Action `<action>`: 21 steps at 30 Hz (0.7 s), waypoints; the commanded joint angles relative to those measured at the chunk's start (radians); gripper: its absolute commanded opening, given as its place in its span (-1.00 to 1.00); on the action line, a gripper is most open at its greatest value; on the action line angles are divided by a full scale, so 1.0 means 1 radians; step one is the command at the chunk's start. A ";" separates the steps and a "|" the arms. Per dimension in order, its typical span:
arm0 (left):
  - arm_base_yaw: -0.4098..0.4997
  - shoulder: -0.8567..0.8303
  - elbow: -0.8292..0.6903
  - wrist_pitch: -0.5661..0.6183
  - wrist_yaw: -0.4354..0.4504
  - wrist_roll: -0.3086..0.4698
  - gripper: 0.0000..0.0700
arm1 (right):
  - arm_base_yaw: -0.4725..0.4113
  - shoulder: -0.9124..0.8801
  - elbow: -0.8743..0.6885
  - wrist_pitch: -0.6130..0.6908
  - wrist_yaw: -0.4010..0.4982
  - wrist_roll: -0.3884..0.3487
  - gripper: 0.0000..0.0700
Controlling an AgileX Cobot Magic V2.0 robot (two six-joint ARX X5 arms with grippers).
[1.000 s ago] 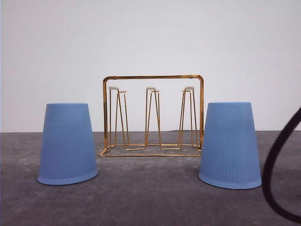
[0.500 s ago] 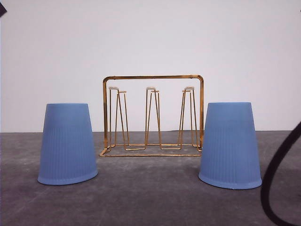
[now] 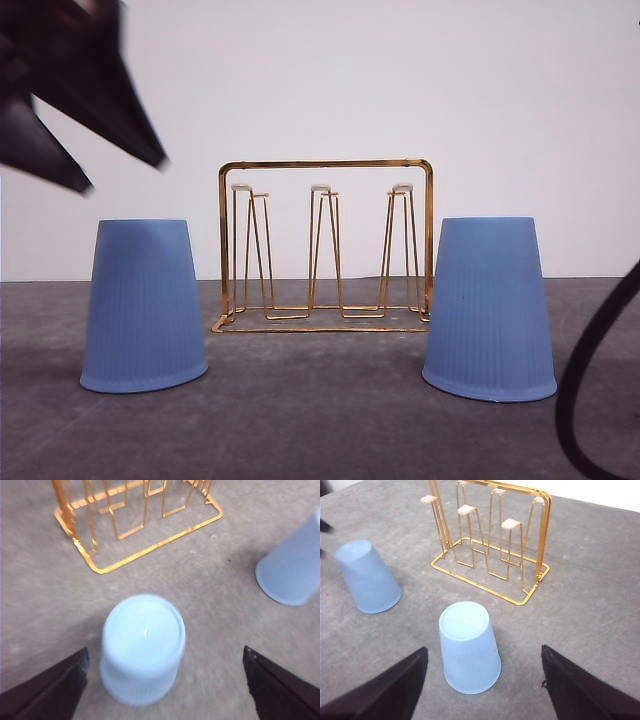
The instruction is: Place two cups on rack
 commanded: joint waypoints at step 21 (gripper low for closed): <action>-0.042 0.255 0.018 0.111 -0.108 -0.152 0.08 | 0.004 0.003 0.012 0.016 0.004 -0.011 0.31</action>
